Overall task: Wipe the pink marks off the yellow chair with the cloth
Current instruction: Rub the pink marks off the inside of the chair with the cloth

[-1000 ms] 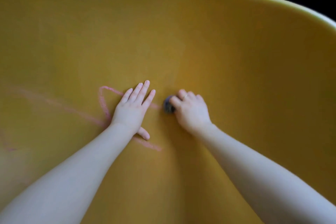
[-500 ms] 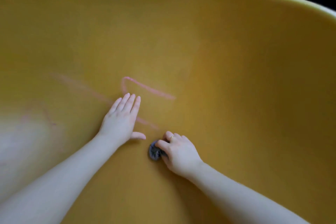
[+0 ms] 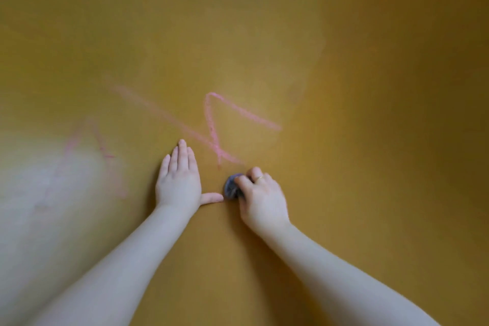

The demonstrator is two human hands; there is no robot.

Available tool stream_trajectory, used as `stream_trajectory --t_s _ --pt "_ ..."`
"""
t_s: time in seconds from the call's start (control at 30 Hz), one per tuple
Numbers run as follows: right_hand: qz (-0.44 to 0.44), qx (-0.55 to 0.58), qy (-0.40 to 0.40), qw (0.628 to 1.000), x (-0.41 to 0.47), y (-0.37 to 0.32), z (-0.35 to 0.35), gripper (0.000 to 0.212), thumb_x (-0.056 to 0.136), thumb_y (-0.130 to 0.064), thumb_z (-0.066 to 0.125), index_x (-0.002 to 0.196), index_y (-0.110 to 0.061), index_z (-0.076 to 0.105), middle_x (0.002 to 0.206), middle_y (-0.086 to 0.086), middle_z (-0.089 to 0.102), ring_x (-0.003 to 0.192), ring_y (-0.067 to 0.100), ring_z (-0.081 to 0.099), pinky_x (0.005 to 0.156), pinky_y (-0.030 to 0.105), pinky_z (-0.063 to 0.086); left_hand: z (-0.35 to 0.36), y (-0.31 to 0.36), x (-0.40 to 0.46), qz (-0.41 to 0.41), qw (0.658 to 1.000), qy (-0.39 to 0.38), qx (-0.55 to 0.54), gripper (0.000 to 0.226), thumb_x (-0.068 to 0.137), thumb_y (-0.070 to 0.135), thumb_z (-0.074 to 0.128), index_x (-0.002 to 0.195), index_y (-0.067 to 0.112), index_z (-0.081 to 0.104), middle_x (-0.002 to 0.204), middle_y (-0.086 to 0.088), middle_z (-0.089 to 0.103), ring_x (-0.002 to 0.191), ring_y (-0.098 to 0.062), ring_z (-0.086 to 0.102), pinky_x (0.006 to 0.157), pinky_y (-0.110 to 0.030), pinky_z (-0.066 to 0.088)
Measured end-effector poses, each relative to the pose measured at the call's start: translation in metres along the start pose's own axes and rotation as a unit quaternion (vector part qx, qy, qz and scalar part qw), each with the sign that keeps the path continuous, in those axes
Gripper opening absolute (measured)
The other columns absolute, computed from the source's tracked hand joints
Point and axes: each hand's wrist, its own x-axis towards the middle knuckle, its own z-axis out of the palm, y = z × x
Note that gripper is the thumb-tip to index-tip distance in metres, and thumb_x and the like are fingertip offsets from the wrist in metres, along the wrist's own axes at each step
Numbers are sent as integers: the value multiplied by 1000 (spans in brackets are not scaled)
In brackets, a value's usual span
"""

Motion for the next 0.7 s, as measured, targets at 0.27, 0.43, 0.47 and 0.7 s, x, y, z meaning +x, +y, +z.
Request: stream_trajectory --t_s 0.27,0.43,0.47,0.7 --pt "3 -117 22 993 60 81 -39 23 73 -12 49 86 -12 67 77 17 56 61 35 55 48 30 39 0 2 1 1 1000 -7 -16 127 66 79 49 147 -1 -10 155 -16 -16 146 -22 -4 117 -32 -1" --pt "181 -107 82 974 67 81 -32 24 68 7 59 89 -3 63 86 23 54 68 37 52 54 34 32 0 2 4 -4 999 -20 -33 128 67 76 53 147 0 -10 155 -15 -18 146 -22 -6 117 -32 -2" --pt "157 -92 83 980 59 66 -23 22 67 5 59 87 -5 63 82 21 54 64 36 52 52 34 35 0 2 3 -4 999 -19 -33 128 67 76 54 147 -1 -9 155 -15 -18 146 -22 -5 117 -32 -2" --pt "-107 -46 -10 993 13 11 5 24 65 -4 62 86 -14 68 78 10 60 53 27 49 46 28 41 -7 -1 -6 2 1000 -6 -26 125 65 79 53 148 3 -2 157 -10 -9 144 -23 5 115 -33 12"
